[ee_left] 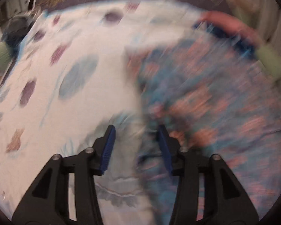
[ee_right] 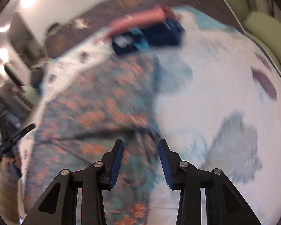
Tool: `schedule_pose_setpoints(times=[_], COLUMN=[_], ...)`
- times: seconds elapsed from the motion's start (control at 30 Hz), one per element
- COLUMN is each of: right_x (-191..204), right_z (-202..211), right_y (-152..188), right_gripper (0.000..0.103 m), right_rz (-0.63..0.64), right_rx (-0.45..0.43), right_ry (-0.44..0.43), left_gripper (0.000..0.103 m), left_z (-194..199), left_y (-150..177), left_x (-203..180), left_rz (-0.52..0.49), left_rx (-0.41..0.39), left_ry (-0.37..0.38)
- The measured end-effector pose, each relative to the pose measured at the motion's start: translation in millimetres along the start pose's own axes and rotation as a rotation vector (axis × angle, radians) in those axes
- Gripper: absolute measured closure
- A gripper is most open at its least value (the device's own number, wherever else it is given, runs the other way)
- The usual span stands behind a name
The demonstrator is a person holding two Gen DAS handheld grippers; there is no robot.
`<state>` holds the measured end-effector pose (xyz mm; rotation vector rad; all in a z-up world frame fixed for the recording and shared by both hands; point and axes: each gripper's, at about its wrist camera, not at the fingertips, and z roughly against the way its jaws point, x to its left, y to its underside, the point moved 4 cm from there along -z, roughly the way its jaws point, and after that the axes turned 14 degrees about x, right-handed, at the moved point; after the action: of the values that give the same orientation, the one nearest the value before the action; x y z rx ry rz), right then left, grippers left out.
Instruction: Fold small clothes
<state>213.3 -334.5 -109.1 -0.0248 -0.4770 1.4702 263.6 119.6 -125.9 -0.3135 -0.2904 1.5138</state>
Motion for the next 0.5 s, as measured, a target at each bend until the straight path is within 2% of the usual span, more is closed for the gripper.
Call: schedule_pose_setpoints(times=[0.03,0.1,0.17,0.27,0.37,0.5], right_x=[-2,-3,3,10,12,10], right_z=[4,18,39,63,77,79], right_y=[4,15,36,74,120,172], right_gripper=[0.068,0.067,0.065,0.065,0.065,0.065], right_rz=[-0.021,-0.059,-0.013,0.082,0.132,0.108], right_rx=[-0.035,-0.045,-0.051,-0.06,-0.052,-0.031], right_ry=[-0.012,-0.016,-0.086,-0.117,-0.111,-0.136], left_gripper=[0.05,0.052,0.052,0.051,0.048,0.048], left_z=[5,20,47,82,97,97], left_y=[1,8,24,61,105,162], left_x=[2,5,3,-3,-4,1], left_rz=[0.022,0.071,0.044,-0.041,-0.084,-0.063], left_rx=[-0.026,-0.01,-0.048,-0.096,-0.088,-0.036], left_ry=[0.005,0.044,0.136,0.191,0.222,0.288])
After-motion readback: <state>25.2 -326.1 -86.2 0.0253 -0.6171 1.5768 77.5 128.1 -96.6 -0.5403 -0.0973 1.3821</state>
